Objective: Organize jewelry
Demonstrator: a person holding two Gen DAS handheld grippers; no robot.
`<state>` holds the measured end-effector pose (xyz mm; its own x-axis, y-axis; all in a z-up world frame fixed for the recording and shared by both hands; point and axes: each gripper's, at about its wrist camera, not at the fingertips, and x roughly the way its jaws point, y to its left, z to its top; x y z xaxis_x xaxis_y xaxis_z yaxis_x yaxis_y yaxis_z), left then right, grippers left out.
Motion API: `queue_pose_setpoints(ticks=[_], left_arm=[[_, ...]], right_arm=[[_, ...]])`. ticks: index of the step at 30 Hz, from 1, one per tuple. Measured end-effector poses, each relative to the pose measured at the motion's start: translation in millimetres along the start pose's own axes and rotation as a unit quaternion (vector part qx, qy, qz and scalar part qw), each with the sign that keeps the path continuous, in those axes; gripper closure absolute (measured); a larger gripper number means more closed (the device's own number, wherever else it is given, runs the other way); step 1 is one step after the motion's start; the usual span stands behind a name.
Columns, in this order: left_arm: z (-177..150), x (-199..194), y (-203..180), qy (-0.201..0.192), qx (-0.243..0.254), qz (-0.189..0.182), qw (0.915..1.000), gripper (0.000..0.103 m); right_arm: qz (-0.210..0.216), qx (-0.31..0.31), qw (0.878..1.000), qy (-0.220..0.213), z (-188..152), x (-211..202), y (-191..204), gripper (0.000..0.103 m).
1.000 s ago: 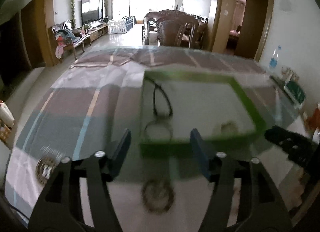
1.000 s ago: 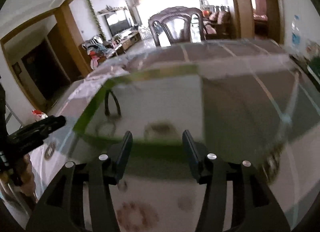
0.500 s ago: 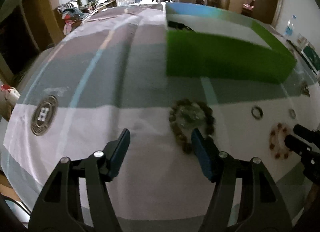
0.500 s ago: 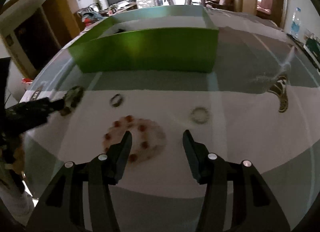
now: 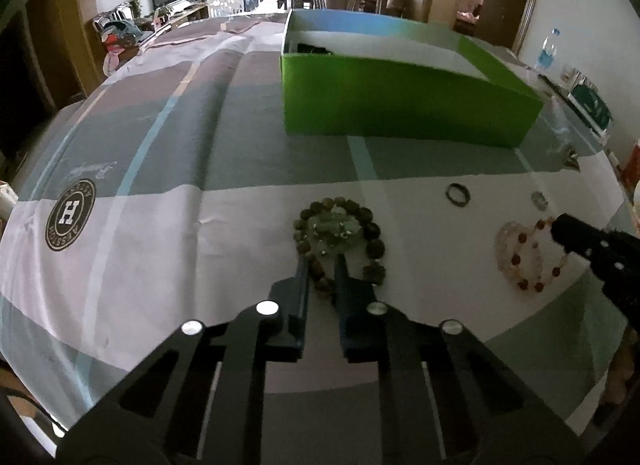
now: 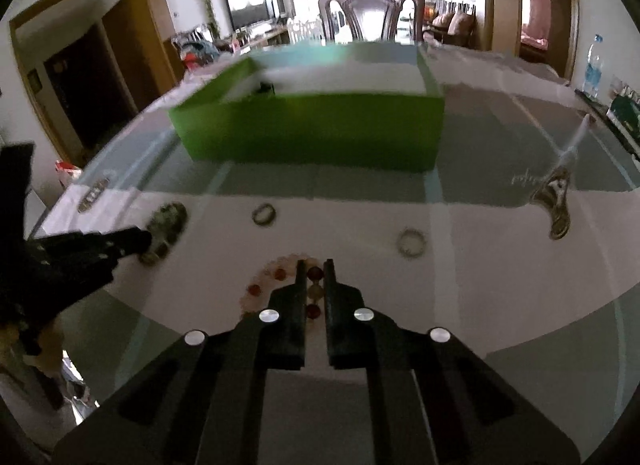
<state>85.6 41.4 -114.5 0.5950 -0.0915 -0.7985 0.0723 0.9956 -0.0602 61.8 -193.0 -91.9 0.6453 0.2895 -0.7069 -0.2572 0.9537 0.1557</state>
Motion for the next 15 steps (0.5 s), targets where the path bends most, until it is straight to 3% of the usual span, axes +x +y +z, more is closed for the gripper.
queue_pose_setpoints(ticks=[3,8,12,15], left_arm=[[-2,-11,-3,-0.010,0.003,-0.008,0.9999,0.094],[-7,-28,-8,-0.022,0.012,-0.020,0.9995,0.094],[-10,-27,-7,-0.017,0.010,-0.018,0.9996,0.094],[-9,-15,1,-0.003,-0.008,-0.012,0.9999,0.086]], right_arm=[[0.007,0.003,1.000,-0.023,4,-19,0,0.095],[-0.019,0.012,0.999,-0.041,2,-37,-9,0.095],[-0.039,0.038,0.998,-0.011,-9,-23,-25,0.095],[-0.054,0.067,0.996,0.011,-20,-9,-40,0.095]])
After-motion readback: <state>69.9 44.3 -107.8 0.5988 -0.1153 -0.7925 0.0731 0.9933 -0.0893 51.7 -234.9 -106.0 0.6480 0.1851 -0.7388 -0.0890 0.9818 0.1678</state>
